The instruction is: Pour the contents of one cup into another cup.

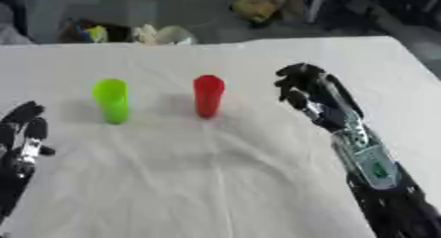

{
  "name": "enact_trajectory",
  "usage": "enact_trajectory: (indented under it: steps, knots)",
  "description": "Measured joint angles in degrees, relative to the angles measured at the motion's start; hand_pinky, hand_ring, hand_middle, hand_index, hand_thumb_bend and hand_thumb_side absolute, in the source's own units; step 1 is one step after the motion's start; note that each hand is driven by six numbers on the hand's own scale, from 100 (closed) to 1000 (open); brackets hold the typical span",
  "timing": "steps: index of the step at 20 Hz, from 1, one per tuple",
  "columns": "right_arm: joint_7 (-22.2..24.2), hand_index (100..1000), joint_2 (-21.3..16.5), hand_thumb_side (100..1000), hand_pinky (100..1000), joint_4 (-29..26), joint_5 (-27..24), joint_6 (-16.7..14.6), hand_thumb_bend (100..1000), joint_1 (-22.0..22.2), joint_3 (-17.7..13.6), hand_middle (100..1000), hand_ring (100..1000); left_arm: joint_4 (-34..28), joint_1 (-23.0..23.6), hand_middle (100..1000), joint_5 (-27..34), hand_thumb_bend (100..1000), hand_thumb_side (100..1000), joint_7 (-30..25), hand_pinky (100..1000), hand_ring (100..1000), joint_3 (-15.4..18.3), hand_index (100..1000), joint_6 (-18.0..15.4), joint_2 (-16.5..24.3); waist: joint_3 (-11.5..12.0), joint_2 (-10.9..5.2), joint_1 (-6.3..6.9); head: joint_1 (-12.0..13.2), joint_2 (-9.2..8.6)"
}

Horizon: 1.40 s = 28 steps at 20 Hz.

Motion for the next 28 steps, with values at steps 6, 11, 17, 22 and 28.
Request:
enact_trajectory:
  steps: [6, 11, 17, 22, 28]
  knots:
    - [0.01, 692, 0.00, 650, 719, 0.00, 0.00, 0.00, 648, 0.00, 0.00, 433, 429, 3.14, -1.44, 956, -1.79, 169, 816, 0.70, 616, 1000, -0.19, 925, 2.49, 1.07, -0.13, 0.00, -0.05, 0.00, -0.04]
    - [0.06, 692, 0.00, 651, 719, 0.00, 0.00, -0.01, 648, -0.01, 0.30, 433, 429, 5.12, -3.25, 949, -3.89, 379, 778, 0.90, 618, 1000, -1.23, 936, 5.08, 2.39, -0.39, 0.00, 0.00, 0.01, -0.05]
    - [0.14, 692, 0.00, 651, 719, 0.00, 0.00, 0.03, 648, -0.03, 0.33, 433, 428, 7.48, -6.12, 945, -8.00, 572, 746, -0.46, 621, 1000, -2.91, 947, 7.13, 4.65, -0.85, 0.00, 0.04, 0.07, -0.25]
    - [0.33, 691, 0.00, 652, 719, 0.00, 0.00, 0.00, 648, -0.05, 0.37, 432, 428, 10.39, -9.00, 939, -10.83, 530, 712, -1.25, 622, 1000, -4.24, 948, 7.30, 6.24, -1.39, 0.01, 0.08, 0.34, -0.49]
    - [0.49, 691, 0.02, 653, 719, 0.00, 0.00, -0.11, 648, -0.11, 0.69, 431, 427, 14.32, -12.43, 934, -12.04, 475, 686, -0.95, 614, 1000, -5.65, 949, 6.70, 7.17, -2.14, 0.30, 0.10, 0.64, -0.53]
